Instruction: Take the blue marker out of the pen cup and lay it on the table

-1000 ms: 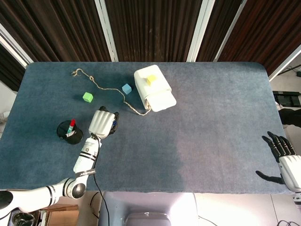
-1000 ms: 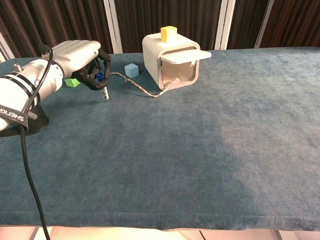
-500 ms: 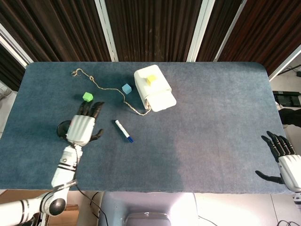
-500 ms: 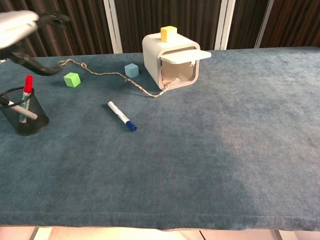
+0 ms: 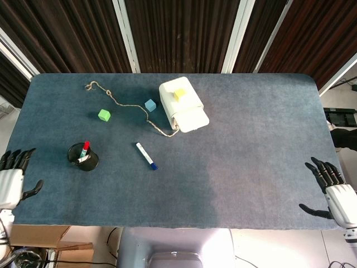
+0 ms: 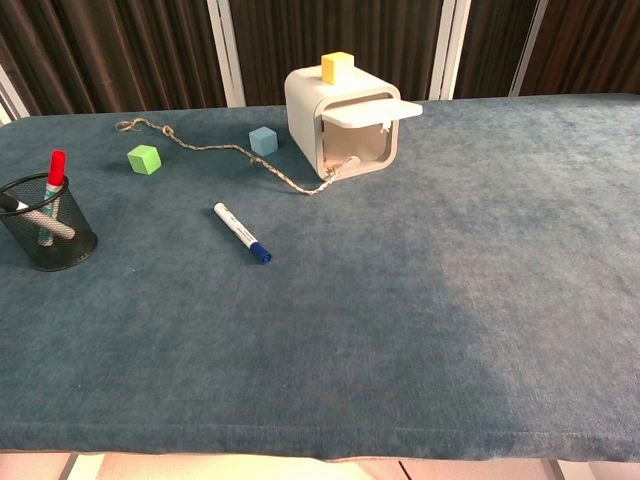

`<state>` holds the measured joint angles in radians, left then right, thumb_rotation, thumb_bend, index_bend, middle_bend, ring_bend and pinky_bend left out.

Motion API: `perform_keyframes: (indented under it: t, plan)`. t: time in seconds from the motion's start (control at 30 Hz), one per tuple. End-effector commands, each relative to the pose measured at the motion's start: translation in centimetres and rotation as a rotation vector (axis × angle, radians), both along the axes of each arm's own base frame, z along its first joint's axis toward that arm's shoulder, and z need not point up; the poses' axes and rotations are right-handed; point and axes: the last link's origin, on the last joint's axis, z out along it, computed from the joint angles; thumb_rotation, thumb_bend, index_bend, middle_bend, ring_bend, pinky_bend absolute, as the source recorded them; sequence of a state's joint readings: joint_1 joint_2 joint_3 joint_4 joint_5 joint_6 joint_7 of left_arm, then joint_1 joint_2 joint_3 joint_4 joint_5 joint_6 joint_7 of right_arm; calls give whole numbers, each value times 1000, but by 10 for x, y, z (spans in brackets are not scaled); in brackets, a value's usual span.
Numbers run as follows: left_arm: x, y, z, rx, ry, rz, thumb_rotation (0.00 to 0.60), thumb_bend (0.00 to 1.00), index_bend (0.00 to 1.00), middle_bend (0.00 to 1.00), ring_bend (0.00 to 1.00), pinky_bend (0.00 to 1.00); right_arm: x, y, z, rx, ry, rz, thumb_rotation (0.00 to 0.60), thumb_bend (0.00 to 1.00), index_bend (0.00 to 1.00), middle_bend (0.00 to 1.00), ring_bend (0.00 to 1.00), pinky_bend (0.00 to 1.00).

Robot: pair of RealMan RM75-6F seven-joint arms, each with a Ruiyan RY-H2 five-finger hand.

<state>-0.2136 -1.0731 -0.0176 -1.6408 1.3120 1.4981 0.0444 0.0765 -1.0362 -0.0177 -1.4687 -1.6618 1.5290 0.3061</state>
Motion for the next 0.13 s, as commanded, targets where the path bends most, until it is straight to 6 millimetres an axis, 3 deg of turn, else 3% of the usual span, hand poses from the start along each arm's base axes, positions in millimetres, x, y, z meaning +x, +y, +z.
perform_keyframes:
  t: [0.03,0.13]
  plan:
    - [-20,-42,5,15,-7,14,600,274,126,153,88,0,0,1,-1,4,0,-1,600,0,0,24,0,26]
    - [-23,-55,5,41,-9,18,600,274,126,154,91,0,1,0,-2,6,-1,4,600,0,0,24,0,27]
